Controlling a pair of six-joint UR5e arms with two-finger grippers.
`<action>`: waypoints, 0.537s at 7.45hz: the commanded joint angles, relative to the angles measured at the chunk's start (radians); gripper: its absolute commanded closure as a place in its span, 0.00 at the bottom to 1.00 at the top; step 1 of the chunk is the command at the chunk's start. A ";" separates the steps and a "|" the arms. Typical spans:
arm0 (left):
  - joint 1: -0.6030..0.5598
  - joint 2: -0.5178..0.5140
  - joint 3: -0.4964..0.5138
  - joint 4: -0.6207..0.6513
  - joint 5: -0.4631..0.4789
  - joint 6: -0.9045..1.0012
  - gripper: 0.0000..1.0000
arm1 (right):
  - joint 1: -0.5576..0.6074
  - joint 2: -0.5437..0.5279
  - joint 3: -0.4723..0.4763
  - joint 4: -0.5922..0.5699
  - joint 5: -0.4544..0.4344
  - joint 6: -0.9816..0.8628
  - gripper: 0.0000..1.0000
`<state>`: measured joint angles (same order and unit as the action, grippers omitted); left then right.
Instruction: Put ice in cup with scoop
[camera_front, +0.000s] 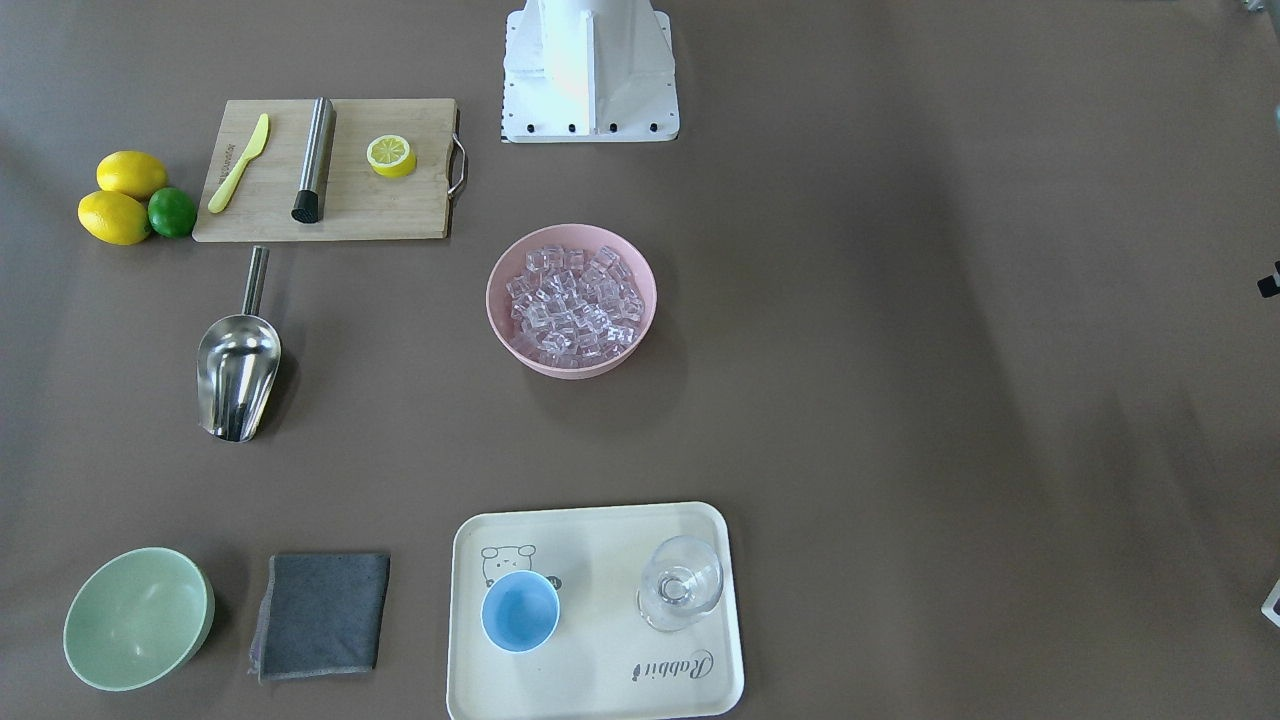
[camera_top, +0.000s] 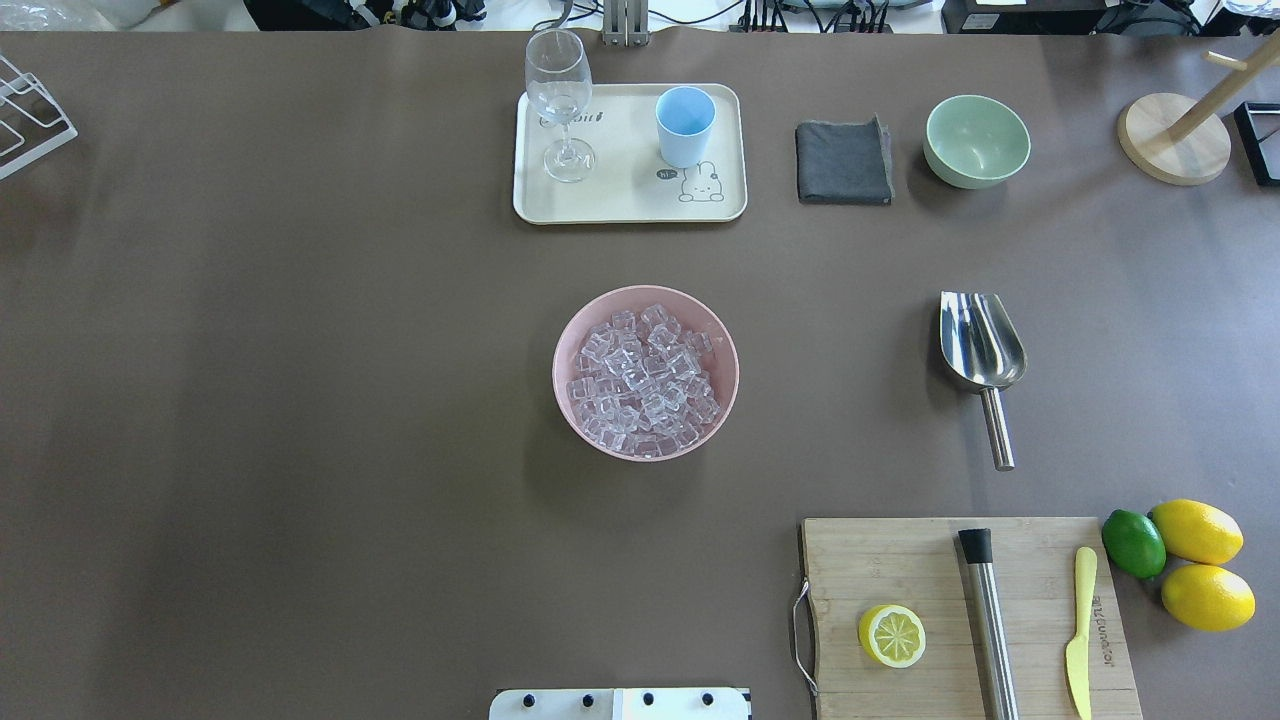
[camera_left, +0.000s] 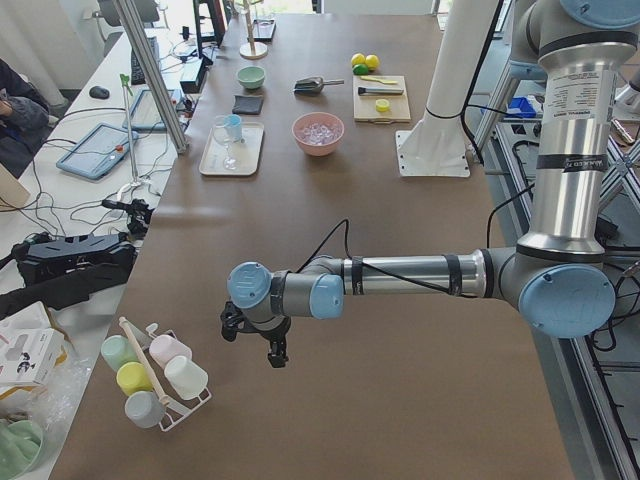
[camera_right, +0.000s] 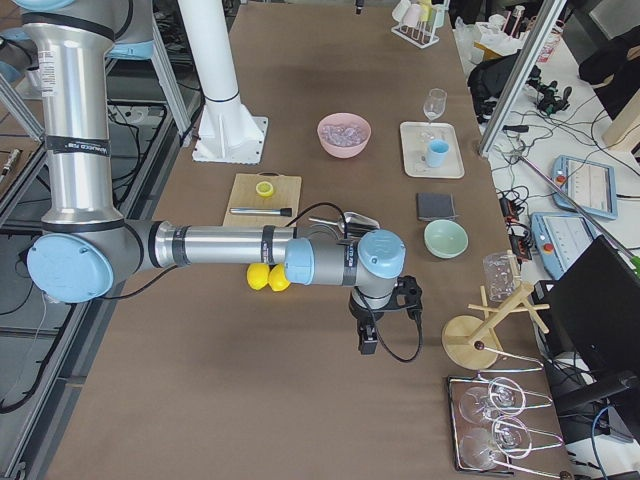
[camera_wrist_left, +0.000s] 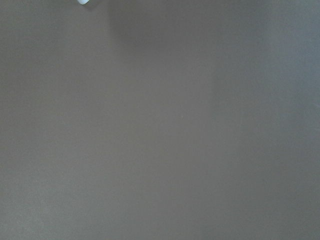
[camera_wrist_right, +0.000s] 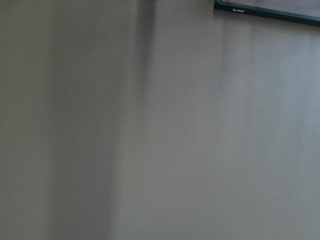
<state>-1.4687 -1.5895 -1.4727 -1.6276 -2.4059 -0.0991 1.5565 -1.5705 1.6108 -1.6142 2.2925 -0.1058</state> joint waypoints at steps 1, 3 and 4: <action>-0.063 0.003 -0.032 0.008 -0.042 -0.002 0.02 | 0.008 0.004 0.001 -0.001 0.019 0.000 0.00; -0.100 0.035 -0.123 0.053 -0.055 -0.001 0.02 | 0.008 -0.005 0.009 -0.001 0.018 0.003 0.00; -0.102 0.046 -0.208 0.159 -0.050 -0.001 0.02 | 0.008 -0.002 0.008 -0.001 0.022 0.003 0.00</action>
<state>-1.5530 -1.5692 -1.5593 -1.5915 -2.4547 -0.1000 1.5639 -1.5743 1.6177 -1.6153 2.3089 -0.1034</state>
